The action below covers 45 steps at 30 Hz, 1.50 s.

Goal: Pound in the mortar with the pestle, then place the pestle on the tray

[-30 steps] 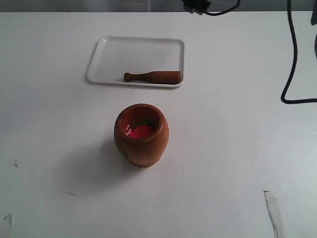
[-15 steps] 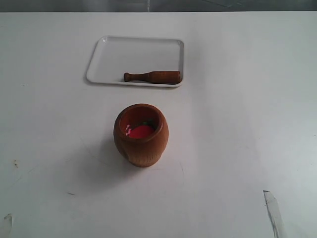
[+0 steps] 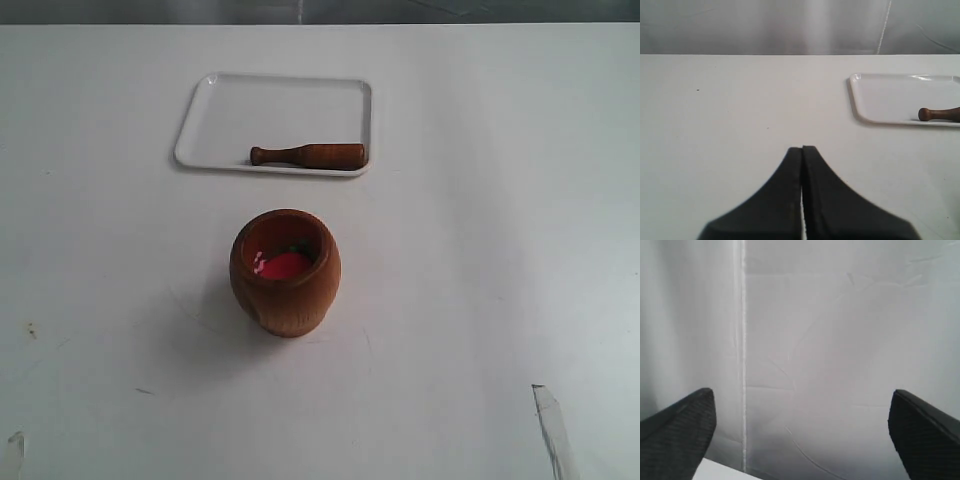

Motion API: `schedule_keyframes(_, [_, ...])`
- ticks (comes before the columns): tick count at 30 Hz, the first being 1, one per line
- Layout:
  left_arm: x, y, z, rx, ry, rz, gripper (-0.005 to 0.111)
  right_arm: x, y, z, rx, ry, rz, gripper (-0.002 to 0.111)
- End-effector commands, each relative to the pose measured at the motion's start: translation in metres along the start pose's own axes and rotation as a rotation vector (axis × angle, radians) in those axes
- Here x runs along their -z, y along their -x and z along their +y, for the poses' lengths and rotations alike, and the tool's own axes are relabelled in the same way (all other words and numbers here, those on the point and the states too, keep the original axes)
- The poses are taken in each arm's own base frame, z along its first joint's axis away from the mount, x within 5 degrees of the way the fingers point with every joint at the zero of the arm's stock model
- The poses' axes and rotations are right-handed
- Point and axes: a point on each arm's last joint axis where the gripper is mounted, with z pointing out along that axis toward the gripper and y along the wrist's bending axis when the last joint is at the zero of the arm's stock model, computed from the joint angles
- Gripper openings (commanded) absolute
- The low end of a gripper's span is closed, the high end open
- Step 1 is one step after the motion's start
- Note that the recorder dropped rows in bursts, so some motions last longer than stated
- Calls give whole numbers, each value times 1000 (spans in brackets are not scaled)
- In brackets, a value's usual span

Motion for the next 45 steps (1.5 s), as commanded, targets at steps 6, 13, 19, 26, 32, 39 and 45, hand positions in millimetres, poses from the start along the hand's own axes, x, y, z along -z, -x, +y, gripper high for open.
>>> schedule_keyframes(6, [0,0,-1,12,-8,-7,0,118,-11,28,55,325,-281,86])
schedule_keyframes(13, [0,0,-1,12,-8,-7,0,151,-17,83,-89,562,-85,86])
schedule_keyframes(19, [0,0,-1,12,-8,-7,0,174,-16,136,-23,825,116,69])
schedule_keyframes(26, [0,0,-1,12,-8,-7,0,217,22,170,92,886,-47,0])
schedule_keyframes(32, [0,0,-1,12,-8,-7,0,251,45,128,358,86,-103,0])
schedule_keyframes(39, [0,0,-1,12,-8,-7,0,280,48,99,506,-357,-123,0])
schedule_keyframes(45, [0,0,-1,12,-8,-7,0,287,23,61,1049,-757,280,0])
